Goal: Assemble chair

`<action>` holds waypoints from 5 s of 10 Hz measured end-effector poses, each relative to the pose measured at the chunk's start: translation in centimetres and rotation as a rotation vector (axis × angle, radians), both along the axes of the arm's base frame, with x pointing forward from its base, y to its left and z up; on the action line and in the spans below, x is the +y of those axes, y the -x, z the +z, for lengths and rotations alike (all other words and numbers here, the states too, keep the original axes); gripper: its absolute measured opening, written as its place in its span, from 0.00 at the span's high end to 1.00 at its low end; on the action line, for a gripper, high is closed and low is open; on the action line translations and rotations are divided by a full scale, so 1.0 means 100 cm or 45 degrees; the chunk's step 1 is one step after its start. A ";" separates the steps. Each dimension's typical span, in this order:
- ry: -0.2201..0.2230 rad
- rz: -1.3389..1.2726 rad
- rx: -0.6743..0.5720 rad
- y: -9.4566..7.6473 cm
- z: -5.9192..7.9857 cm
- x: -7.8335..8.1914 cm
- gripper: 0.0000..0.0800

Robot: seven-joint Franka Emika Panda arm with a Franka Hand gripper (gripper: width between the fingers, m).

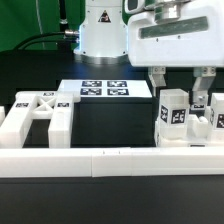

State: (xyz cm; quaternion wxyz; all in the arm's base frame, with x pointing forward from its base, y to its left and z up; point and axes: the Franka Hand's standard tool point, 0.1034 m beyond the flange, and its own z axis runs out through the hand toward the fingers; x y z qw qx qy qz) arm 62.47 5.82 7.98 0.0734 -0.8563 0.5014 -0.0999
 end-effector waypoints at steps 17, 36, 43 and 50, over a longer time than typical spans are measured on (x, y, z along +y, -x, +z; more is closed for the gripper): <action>0.370 1.365 -0.007 0.000 -0.002 -0.010 0.60; 0.172 0.320 0.023 -0.013 -0.004 -0.008 0.22; 0.370 1.075 0.041 -0.014 -0.003 -0.011 0.19; 0.481 1.513 0.096 -0.018 -0.001 -0.019 0.33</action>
Offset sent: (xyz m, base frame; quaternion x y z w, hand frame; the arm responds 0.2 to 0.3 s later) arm 0.0000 0.0000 0.0000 0.0000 0.0000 -0.1938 0.9810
